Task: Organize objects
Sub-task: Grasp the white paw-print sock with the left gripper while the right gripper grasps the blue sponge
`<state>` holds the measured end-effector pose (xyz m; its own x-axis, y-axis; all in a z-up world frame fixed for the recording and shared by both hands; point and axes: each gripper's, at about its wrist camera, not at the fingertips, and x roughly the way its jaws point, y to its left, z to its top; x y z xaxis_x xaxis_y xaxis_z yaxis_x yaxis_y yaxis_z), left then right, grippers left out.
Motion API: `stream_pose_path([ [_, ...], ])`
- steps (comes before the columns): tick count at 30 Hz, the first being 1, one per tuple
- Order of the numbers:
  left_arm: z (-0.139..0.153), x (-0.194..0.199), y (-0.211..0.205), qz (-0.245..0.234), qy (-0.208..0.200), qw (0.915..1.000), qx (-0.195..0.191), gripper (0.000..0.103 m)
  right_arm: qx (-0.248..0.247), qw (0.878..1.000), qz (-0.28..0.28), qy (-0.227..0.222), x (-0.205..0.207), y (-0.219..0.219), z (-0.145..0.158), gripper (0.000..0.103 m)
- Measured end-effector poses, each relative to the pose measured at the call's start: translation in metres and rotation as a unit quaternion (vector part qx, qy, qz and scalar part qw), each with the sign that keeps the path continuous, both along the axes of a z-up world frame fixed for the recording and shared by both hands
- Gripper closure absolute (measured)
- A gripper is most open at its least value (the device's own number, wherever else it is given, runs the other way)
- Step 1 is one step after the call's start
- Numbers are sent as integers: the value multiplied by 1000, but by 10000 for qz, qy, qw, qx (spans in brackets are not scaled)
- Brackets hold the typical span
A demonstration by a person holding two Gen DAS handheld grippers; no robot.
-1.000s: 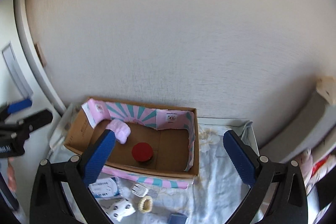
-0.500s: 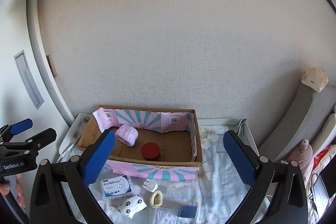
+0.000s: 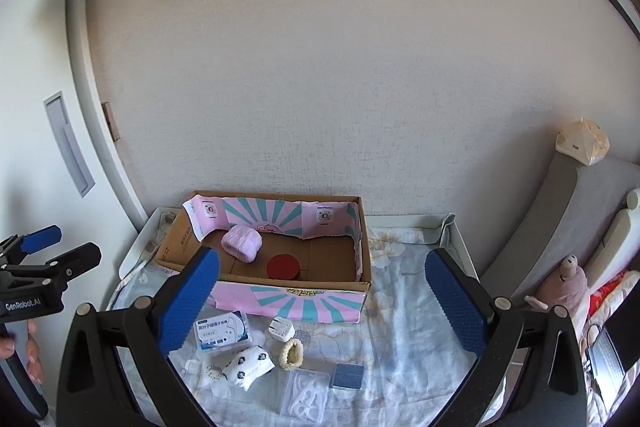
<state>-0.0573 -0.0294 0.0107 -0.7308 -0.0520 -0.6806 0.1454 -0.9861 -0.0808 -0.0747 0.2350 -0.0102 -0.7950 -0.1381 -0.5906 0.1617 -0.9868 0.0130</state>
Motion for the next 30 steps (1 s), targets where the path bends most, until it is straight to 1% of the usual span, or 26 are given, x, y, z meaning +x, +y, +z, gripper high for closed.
stream_pose_path([
  [4,-5,6,12,113,-8,9999,101,0,-8,9995,330,1,1,13,-5,0],
  [7,-14,10,23,256,-77,9994,220,0,49,9981,606,-17,0,22,-10,0],
  [11,-34,13,42,413,-280,9981,373,0,191,9943,1051,-32,1,33,-19,0],
  [14,-56,15,58,549,-399,9963,521,0,360,9873,1549,-50,-1,41,-32,0],
  [16,-73,15,65,672,-507,9948,571,0,474,9791,1976,-114,-4,47,-50,0],
  [18,-96,14,73,804,-636,9922,706,0,580,9715,2287,-209,-8,50,-66,0],
  [21,-127,13,82,1022,-787,9881,831,0,723,9552,2842,-400,-14,50,-99,2],
  [22,-136,12,85,1071,-828,9871,859,0,754,9476,3069,-478,-16,50,-114,3],
  [23,-148,9,88,1119,-876,9859,885,1,760,9432,3190,-526,-17,50,-121,5],
  [25,-164,5,92,1167,-939,9847,894,3,702,9306,3524,-693,-23,50,-143,11],
  [26,-174,0,94,1189,-986,9841,873,5,675,9274,3605,-736,-25,50,-148,13],
  [28,-186,-7,97,1256,-1038,9833,810,7,658,9173,3834,-848,-30,49,-166,15],
  [30,-197,-13,99,1293,-1032,9823,879,7,694,9089,4008,-918,-33,49,-178,21],
])
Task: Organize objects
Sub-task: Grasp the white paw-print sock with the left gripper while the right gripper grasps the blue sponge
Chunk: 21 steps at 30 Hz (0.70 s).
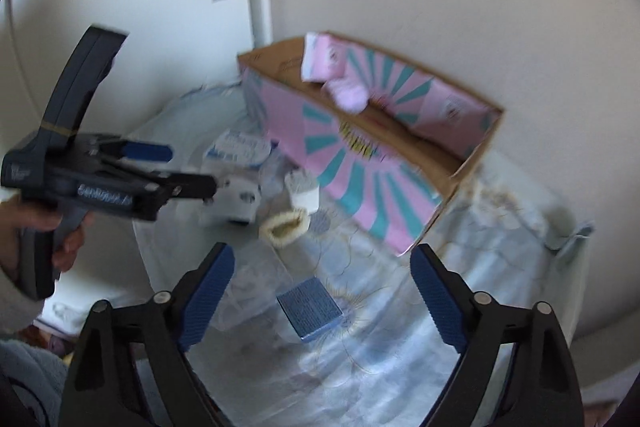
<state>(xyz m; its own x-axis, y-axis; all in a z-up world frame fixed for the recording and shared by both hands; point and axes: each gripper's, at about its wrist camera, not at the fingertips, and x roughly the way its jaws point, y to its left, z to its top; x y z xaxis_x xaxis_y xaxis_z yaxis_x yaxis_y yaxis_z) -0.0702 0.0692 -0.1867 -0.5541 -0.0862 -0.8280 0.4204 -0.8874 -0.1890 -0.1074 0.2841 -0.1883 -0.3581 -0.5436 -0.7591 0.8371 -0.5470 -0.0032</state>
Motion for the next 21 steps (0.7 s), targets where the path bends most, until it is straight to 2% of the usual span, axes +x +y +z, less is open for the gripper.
stream_pose_path([
  [2,-11,-7,3,-7,-34,10000,-2,9,62,9997,228,-112,-2,0,-14,27],
  [7,-27,-19,6,-27,-79,10000,33,12,250,9969,699,-258,-2,-2,-40,35],
  [9,-32,-21,7,-9,-88,9999,55,14,304,9958,815,-285,-2,-4,-46,43],
  [11,-37,-25,5,10,-104,9999,108,24,365,9945,926,-313,-2,-7,-53,48],
  [15,-38,-28,8,-31,-103,9999,10,28,404,9929,1058,-357,-5,-10,-60,60],
  [17,-38,-29,10,-74,-113,9999,-42,37,424,9924,1095,-372,-6,-11,-63,65],
  [21,-38,-30,13,-141,-151,9997,-148,43,371,9924,1110,-372,-8,-11,-63,66],
])
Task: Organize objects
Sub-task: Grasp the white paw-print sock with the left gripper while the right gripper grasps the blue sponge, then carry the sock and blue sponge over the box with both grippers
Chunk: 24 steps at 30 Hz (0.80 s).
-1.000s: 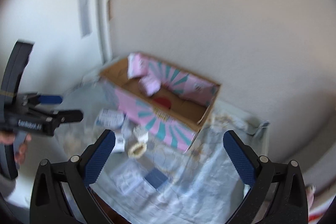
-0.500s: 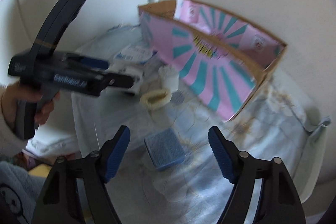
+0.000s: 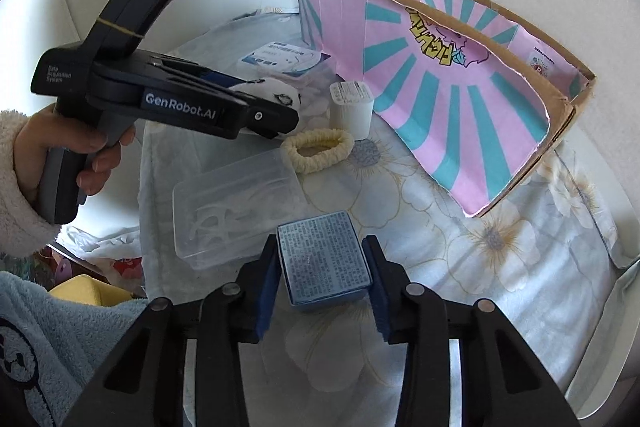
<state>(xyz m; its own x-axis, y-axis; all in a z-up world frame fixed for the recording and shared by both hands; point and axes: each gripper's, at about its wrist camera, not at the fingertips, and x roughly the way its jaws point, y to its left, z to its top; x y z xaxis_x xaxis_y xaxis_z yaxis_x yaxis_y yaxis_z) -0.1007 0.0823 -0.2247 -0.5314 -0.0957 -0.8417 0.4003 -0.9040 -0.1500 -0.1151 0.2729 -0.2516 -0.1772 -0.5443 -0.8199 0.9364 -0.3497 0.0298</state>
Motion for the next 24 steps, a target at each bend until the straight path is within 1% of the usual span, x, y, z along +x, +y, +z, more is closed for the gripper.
stream_pose_path([
  [8,3,2,-4,-41,41,9999,90,49,5,10000,-50,18,-1,0,1,67],
  [13,15,6,-8,-147,56,9998,108,49,-29,9994,-356,-38,-5,2,12,67],
  [18,47,10,-18,-232,181,9996,57,49,-98,9972,-741,10,-2,3,39,67],
  [21,74,11,-25,-310,276,9991,35,49,-95,9933,-1145,104,2,1,61,67],
  [24,100,14,-32,-438,380,9983,4,49,-196,9837,-1788,64,3,0,87,67],
])
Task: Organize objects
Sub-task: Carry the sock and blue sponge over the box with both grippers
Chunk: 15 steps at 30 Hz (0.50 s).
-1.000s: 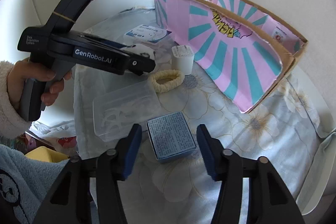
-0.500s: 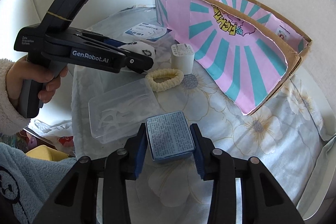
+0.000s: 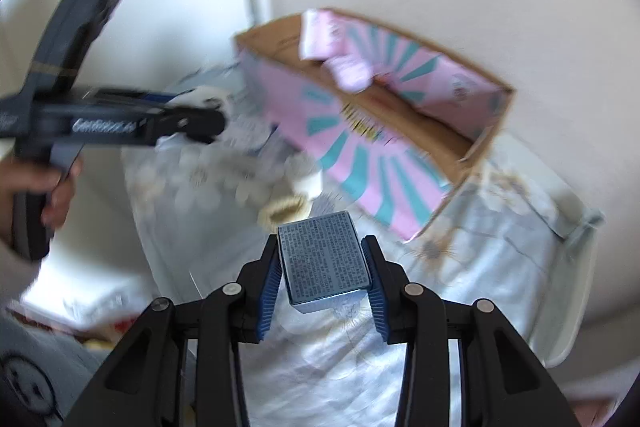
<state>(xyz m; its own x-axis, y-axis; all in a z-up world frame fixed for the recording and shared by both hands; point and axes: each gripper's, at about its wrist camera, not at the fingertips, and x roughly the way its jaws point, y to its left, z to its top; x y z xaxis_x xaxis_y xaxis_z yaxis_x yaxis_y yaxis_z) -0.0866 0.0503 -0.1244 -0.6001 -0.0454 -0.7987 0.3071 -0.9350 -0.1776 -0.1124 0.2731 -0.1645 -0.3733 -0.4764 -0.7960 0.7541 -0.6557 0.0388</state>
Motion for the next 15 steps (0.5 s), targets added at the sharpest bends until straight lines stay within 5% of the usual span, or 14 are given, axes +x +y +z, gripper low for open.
stream_pose_path([
  [4,36,0,-8,-233,157,9996,-61,49,-16,9946,-1040,40,4,-3,37,67],
  [9,74,-2,-19,-561,365,9976,-173,49,-330,9692,-2441,-30,10,-3,80,67],
  [15,117,-1,-32,-741,656,9942,-410,49,-496,9442,-3250,221,20,-7,114,67],
])
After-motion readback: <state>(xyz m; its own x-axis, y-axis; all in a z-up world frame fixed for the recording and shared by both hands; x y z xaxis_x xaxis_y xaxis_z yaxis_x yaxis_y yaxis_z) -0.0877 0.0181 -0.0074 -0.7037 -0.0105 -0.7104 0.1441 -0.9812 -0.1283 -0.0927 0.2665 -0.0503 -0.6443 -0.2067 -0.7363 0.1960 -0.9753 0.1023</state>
